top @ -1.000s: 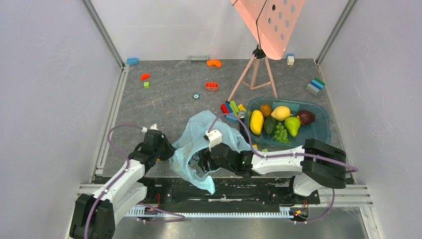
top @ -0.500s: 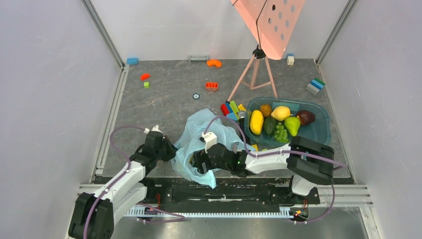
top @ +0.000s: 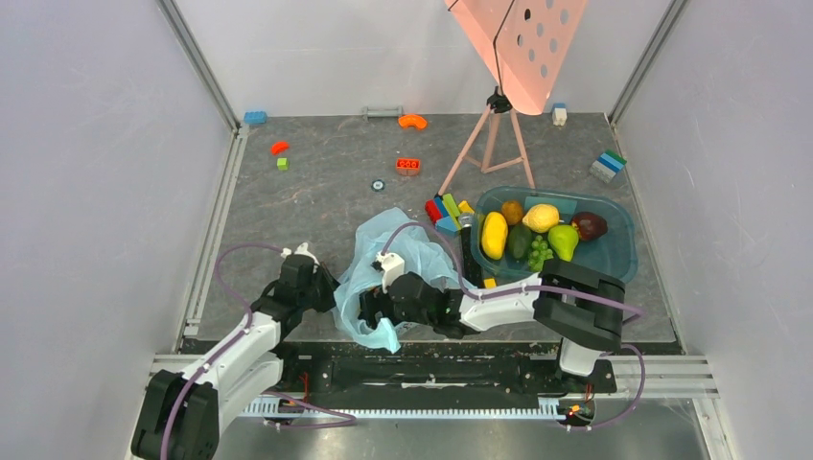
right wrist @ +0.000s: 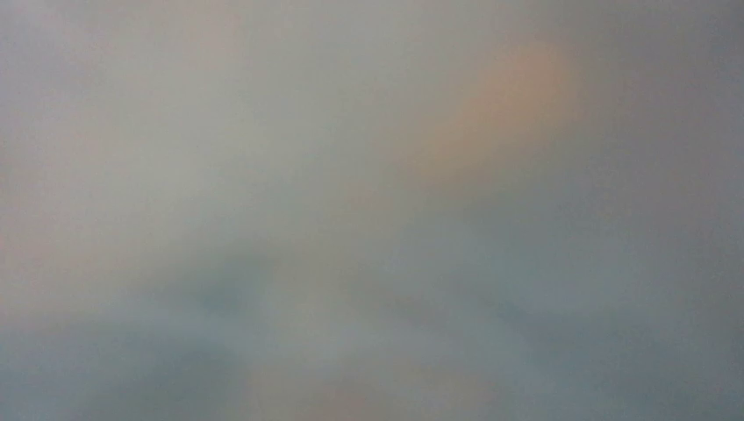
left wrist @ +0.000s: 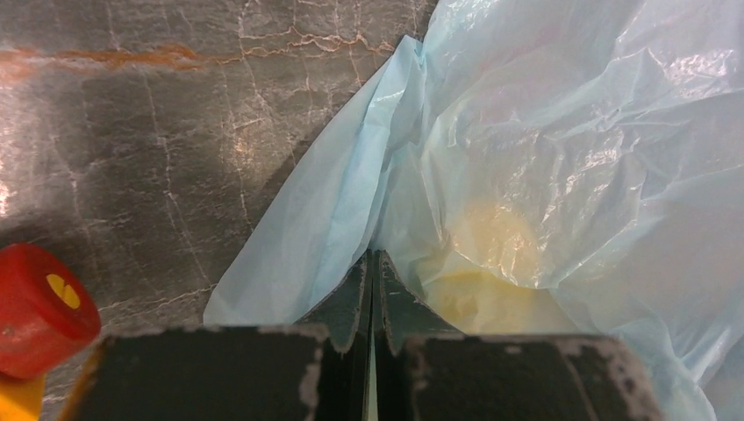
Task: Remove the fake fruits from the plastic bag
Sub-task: Adjust the fake fruit in the plastic bag.
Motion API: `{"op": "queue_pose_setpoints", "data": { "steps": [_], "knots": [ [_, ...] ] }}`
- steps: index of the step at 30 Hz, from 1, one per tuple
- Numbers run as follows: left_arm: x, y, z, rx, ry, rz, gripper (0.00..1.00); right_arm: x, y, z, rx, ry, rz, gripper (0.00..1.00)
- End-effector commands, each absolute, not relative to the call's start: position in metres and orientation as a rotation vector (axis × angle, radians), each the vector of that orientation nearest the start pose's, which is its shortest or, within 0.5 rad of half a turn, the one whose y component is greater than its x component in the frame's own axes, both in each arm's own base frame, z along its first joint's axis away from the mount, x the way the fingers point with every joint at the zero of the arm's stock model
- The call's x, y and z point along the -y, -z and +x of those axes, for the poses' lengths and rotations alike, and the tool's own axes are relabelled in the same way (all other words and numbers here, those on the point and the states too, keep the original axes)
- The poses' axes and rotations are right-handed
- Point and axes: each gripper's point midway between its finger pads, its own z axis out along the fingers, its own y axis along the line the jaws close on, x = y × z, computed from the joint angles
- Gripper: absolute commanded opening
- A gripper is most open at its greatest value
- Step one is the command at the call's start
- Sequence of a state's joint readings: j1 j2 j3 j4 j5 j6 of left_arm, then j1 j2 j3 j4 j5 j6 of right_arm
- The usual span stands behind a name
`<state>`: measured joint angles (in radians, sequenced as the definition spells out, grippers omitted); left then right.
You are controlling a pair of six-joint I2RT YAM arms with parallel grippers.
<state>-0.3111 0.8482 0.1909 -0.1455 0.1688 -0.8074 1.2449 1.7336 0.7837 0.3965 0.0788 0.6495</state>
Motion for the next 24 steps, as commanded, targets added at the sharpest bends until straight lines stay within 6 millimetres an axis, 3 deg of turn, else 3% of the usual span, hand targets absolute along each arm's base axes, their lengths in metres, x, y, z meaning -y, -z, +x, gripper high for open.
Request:
{"op": "queue_pose_setpoints", "data": {
  "steps": [1,19,24],
  "knots": [
    [0.134,-0.016,0.191,-2.428,0.779,-0.519,0.02,-0.451,-0.071,0.139,-2.158,-1.08,-0.583,0.9],
    [0.144,-0.021,0.182,-2.424,0.881,-0.474,0.02,-0.463,-0.037,0.164,-2.255,-0.86,-0.554,0.92],
    [0.145,-0.021,0.18,-2.424,0.894,-0.472,0.02,-0.461,-0.022,0.17,-2.289,-0.769,-0.566,0.87]
  ]
}}
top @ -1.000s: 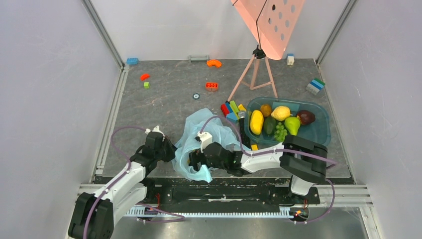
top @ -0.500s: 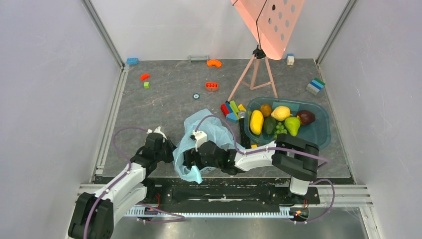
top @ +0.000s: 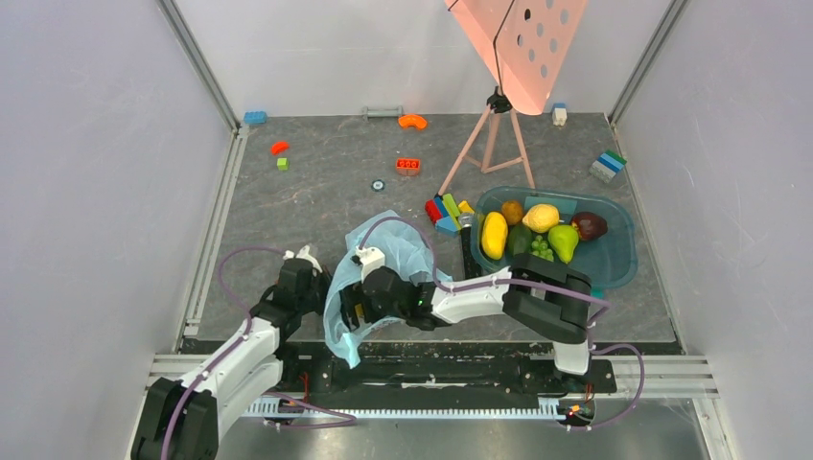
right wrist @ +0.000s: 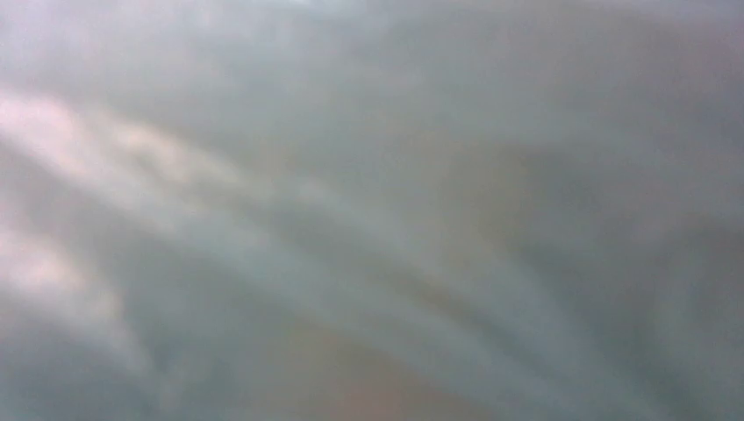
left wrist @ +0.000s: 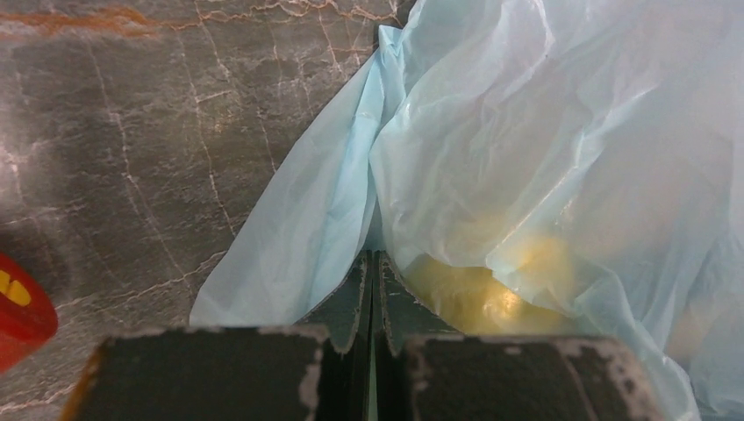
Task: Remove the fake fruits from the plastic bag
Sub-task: Adjust the fake fruit in the plastic bag.
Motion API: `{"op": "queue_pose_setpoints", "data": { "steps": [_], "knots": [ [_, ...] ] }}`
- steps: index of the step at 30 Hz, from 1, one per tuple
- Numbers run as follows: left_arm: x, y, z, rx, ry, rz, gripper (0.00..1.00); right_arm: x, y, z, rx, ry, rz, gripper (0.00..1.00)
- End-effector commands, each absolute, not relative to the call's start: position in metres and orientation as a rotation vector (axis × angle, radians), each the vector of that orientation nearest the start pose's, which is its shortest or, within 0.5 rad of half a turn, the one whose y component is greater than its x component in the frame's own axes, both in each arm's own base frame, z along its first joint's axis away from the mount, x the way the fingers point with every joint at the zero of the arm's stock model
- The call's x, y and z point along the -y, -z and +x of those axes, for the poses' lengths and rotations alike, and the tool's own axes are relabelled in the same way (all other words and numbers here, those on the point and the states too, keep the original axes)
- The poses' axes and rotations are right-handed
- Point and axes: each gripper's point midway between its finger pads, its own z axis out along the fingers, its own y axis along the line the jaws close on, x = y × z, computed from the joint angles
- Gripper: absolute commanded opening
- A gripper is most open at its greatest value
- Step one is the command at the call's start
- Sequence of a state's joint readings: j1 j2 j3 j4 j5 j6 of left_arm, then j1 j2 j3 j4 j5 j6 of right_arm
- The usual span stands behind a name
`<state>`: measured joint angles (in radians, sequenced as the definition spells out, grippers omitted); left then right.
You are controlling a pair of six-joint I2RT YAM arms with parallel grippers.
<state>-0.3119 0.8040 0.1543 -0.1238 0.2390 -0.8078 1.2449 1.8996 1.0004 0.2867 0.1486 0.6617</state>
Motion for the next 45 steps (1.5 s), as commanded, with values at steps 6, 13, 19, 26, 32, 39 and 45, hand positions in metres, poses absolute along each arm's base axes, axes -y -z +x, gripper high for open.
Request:
{"op": "queue_pose_setpoints", "data": {
  "steps": [6,13,19,26,32,39,45],
  "knots": [
    [0.144,-0.02,0.179,-2.423,0.892,-0.475,0.02,-0.449,-0.01,0.17,-2.319,-0.697,-0.575,0.67],
    [0.141,-0.02,0.181,-2.421,0.861,-0.477,0.02,-0.426,-0.03,0.171,-2.269,-0.693,-0.534,0.51],
    [0.138,-0.02,0.181,-2.423,0.834,-0.479,0.02,-0.405,-0.061,0.175,-2.198,-0.695,-0.485,0.51],
    [0.136,-0.018,0.181,-2.425,0.818,-0.482,0.02,-0.389,-0.081,0.178,-2.155,-0.689,-0.439,0.52],
    [0.134,-0.017,0.18,-2.428,0.808,-0.484,0.02,-0.379,-0.082,0.178,-2.156,-0.671,-0.433,0.56],
    [0.134,-0.018,0.18,-2.427,0.806,-0.479,0.02,-0.372,-0.046,0.176,-2.236,-0.558,-0.494,0.63],
    [0.134,-0.019,0.18,-2.428,0.809,-0.476,0.02,-0.368,-0.035,0.177,-2.25,-0.535,-0.477,0.79]
  ]
}}
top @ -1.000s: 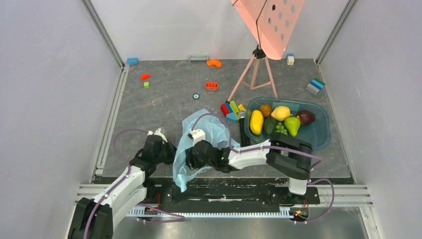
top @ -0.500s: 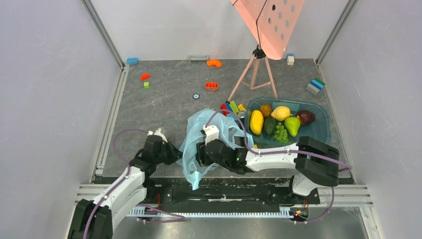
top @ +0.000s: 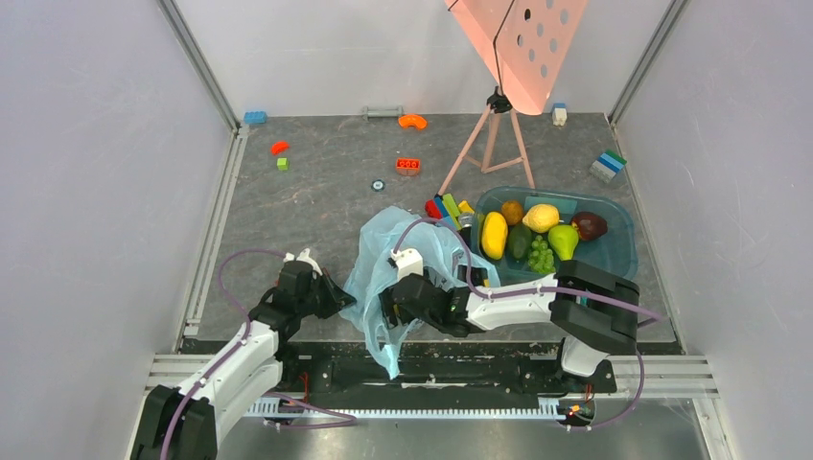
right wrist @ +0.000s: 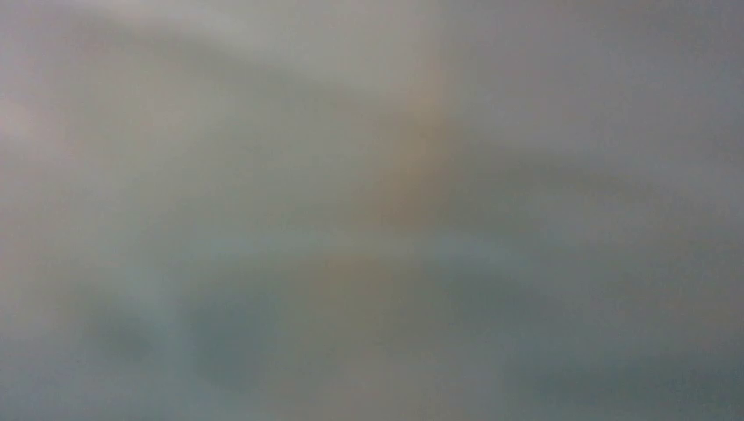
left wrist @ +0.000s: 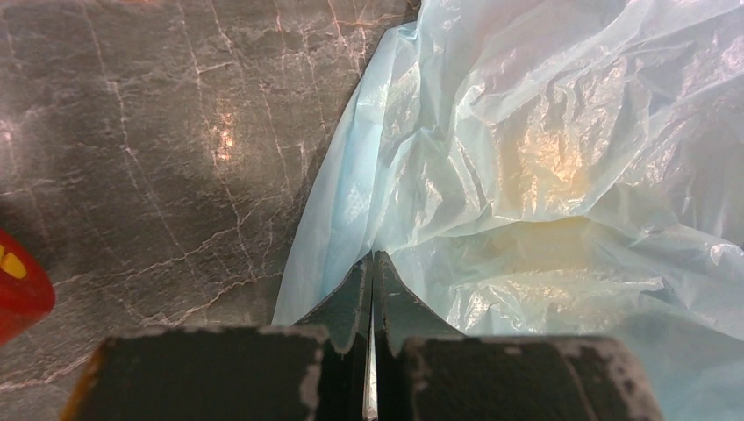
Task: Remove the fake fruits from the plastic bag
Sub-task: Adjust the fake fruit in the plastic bag.
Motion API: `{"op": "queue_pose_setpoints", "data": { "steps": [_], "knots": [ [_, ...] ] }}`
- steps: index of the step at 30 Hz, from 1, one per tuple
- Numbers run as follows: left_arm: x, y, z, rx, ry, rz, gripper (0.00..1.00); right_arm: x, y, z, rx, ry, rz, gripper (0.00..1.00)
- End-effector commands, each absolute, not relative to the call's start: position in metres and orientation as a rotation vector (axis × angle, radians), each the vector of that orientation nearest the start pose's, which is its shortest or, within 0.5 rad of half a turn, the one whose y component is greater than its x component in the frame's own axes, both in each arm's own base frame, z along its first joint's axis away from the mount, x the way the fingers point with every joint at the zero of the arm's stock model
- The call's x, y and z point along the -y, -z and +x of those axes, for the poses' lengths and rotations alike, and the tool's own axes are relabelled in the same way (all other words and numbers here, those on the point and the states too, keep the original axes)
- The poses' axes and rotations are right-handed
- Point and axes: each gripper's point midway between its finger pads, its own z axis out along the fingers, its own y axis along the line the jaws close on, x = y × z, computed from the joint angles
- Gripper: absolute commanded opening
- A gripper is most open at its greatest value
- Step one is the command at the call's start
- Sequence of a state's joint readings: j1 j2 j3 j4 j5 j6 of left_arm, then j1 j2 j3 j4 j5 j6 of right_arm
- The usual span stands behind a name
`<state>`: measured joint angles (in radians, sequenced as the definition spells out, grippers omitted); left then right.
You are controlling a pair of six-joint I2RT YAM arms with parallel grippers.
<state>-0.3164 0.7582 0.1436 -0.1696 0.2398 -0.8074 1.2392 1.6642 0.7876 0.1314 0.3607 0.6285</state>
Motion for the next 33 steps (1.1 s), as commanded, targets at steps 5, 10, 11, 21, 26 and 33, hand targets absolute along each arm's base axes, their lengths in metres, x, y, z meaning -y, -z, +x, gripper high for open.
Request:
{"op": "queue_pose_setpoints", "data": {
  "steps": [5,10,11,21,26,33],
  "knots": [
    [0.134,-0.018,0.18,-2.43,0.807,-0.476,0.02,-0.365,-0.041,0.181,-2.234,-0.531,-0.437,0.84],
    [0.134,-0.018,0.18,-2.432,0.805,-0.474,0.02,-0.359,-0.045,0.187,-2.23,-0.53,-0.366,0.83],
    [0.134,-0.018,0.18,-2.432,0.804,-0.473,0.02,-0.357,-0.044,0.189,-2.233,-0.528,-0.349,0.82],
    [0.133,-0.016,0.18,-2.433,0.795,-0.475,0.02,-0.328,-0.039,0.199,-2.237,-0.473,-0.224,0.84],
    [0.133,-0.015,0.18,-2.437,0.795,-0.476,0.02,-0.323,-0.036,0.202,-2.244,-0.461,-0.222,0.83],
    [0.132,-0.016,0.179,-2.434,0.793,-0.478,0.02,-0.325,-0.034,0.2,-2.251,-0.473,-0.239,0.69]
  ]
}}
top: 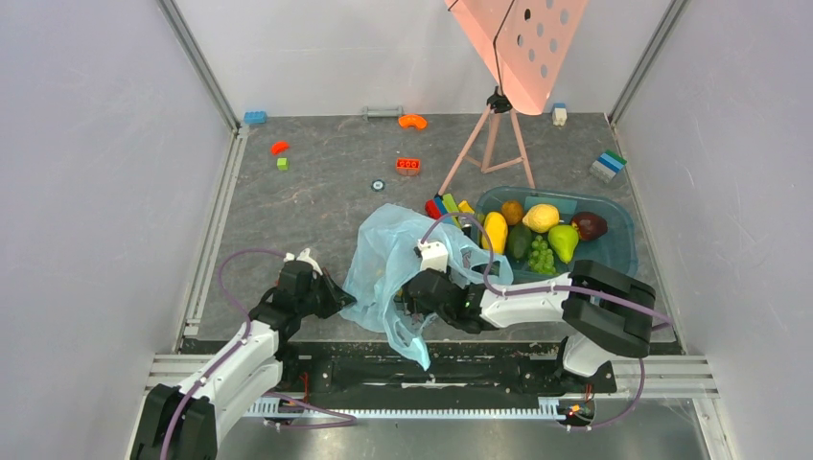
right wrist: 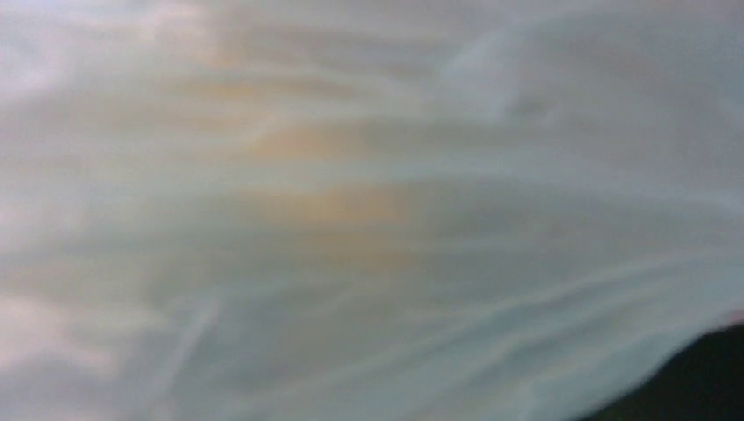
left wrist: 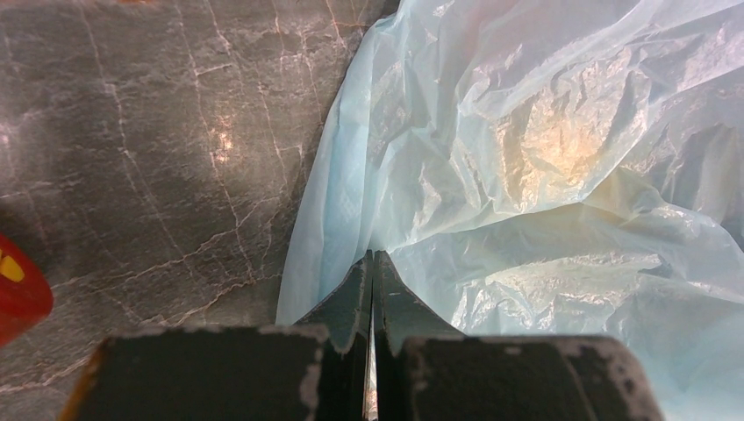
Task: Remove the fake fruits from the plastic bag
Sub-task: Adjust the fake fruit in the plastic bag.
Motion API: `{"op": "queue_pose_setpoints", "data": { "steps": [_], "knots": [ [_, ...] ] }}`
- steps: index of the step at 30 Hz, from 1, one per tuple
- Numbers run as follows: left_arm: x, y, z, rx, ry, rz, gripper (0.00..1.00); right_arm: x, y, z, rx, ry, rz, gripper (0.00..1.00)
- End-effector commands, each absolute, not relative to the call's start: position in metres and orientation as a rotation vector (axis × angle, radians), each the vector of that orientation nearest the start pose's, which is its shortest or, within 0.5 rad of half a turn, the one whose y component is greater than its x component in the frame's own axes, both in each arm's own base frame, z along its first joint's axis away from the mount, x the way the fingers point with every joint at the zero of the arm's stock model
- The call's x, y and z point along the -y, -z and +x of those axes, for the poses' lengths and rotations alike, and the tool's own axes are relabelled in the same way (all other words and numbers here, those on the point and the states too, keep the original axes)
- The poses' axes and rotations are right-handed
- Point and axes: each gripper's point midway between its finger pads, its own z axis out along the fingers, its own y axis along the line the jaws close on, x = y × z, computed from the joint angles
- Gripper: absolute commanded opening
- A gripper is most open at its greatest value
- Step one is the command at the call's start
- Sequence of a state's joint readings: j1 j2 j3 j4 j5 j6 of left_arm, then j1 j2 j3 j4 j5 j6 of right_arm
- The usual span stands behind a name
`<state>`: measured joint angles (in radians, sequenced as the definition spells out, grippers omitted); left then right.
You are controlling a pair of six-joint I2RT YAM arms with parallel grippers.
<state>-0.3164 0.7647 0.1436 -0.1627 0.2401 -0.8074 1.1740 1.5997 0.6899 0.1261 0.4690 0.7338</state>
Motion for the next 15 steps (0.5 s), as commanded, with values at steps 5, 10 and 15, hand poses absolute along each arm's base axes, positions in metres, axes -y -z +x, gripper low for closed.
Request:
{"op": "queue_pose_setpoints", "data": {
  "steps": [5,10,15],
  "knots": [
    [0.132,-0.015,0.179,-2.435,0.791,-0.477,0.02,-0.329,-0.053,0.2,-2.196,-0.54,-0.252,0.53],
    [0.133,-0.017,0.181,-2.43,0.794,-0.477,0.02,-0.327,-0.084,0.201,-2.122,-0.586,-0.271,0.52],
    [0.134,-0.019,0.182,-2.428,0.798,-0.472,0.02,-0.32,-0.115,0.199,-2.059,-0.645,-0.26,0.51]
  ]
}}
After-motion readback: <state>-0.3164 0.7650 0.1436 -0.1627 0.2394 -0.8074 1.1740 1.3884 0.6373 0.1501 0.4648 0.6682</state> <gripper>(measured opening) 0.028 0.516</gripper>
